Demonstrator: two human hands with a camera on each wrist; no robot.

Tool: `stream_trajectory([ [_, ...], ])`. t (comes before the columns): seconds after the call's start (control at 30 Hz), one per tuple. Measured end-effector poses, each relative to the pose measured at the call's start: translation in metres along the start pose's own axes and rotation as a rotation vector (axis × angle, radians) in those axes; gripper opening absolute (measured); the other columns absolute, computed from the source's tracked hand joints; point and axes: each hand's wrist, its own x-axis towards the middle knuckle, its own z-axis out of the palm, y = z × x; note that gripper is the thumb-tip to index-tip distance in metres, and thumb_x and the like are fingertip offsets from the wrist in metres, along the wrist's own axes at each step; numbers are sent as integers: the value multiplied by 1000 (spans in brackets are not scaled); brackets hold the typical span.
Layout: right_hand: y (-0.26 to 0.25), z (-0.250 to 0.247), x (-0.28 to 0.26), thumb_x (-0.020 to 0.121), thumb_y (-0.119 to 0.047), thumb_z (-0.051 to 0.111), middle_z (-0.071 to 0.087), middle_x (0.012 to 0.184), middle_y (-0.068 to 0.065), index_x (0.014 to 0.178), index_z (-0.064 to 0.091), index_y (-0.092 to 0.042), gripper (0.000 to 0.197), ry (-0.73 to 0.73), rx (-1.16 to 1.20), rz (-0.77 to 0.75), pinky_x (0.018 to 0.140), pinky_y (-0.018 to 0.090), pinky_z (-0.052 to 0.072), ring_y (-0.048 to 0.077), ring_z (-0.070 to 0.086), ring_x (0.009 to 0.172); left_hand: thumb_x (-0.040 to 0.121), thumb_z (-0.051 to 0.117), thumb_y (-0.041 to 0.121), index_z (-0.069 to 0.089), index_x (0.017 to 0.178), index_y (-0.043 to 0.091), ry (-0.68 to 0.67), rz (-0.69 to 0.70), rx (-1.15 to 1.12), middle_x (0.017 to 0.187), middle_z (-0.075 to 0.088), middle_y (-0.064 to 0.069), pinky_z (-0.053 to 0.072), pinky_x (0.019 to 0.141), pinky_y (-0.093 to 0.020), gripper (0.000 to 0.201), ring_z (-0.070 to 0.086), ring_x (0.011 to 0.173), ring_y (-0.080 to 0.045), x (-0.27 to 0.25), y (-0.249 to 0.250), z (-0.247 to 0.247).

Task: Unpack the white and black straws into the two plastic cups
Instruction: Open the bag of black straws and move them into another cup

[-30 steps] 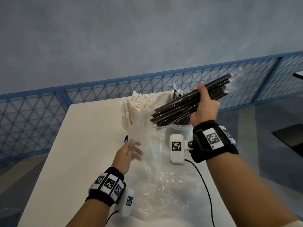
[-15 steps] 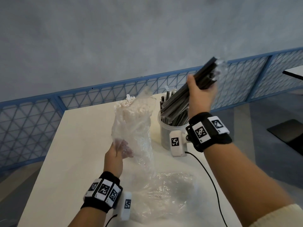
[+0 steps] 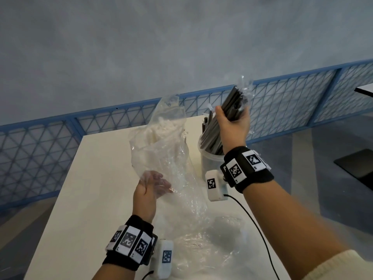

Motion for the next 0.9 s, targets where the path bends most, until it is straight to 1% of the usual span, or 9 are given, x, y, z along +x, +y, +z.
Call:
stream_trajectory([
  [0.13,2,3,-3,82,-9,67,63,101,-5,121,51,-5,42,22,-52,-68,79,14,53,-6,62,86,101,26,24,50,83,5,10,-16,0,57,63,-6,53,54,-24,35,61,52,-17,1,-1,-1],
  [0.27,9,-1,0,82,-10,67,62,95,-10,121,51,-7,42,25,-50,-31,71,11,52,-8,62,80,101,25,23,50,83,6,1,-21,4,56,63,-5,52,53,-22,35,61,51,-15,3,1,7],
  [0.4,5,-7,3,81,-13,68,63,99,-6,121,51,-11,44,72,-7,-21,88,26,54,4,63,91,101,26,21,51,84,6,-26,-17,-9,59,63,-7,53,54,-24,33,61,52,-17,6,2,13],
  [0.47,0,-10,2,82,-13,68,62,101,-8,119,51,-14,41,77,-2,-67,89,24,53,1,62,93,101,26,21,50,84,5,-32,-19,-18,60,62,-9,53,53,-24,33,61,51,-18,7,2,16],
  [0.57,-9,-10,-3,82,-9,67,57,96,-18,106,47,-25,35,37,-25,-170,77,9,49,-13,60,87,101,26,21,50,83,5,-36,-33,-37,58,62,-9,53,53,-24,34,61,51,-19,9,-1,18],
  [0.6,-11,-10,-4,82,-9,68,56,96,-20,107,47,-22,35,38,-39,-209,77,9,49,-14,60,88,101,26,21,50,83,6,-39,-38,-42,57,62,-8,53,53,-25,34,60,51,-19,10,-2,18],
  [0.67,-10,-8,-6,81,-13,69,57,98,-19,114,49,-9,39,63,-82,-275,85,19,52,-5,62,94,102,26,21,50,83,6,-44,-44,-38,56,63,-7,53,53,-25,35,60,51,-19,11,-4,18],
  [0.73,-7,-7,-8,80,-17,70,58,94,-19,116,50,0,45,66,-130,-324,85,27,54,-3,62,90,101,26,21,50,84,5,-47,-43,-32,56,62,-7,53,53,-25,34,60,51,-19,11,-5,20],
  [0.9,10,-7,-5,81,-14,69,59,96,-14,119,50,0,45,63,-197,-271,91,33,53,5,62,93,102,25,22,51,84,5,-46,-45,-19,59,62,-10,53,53,-25,36,61,51,-20,12,-5,18],
])
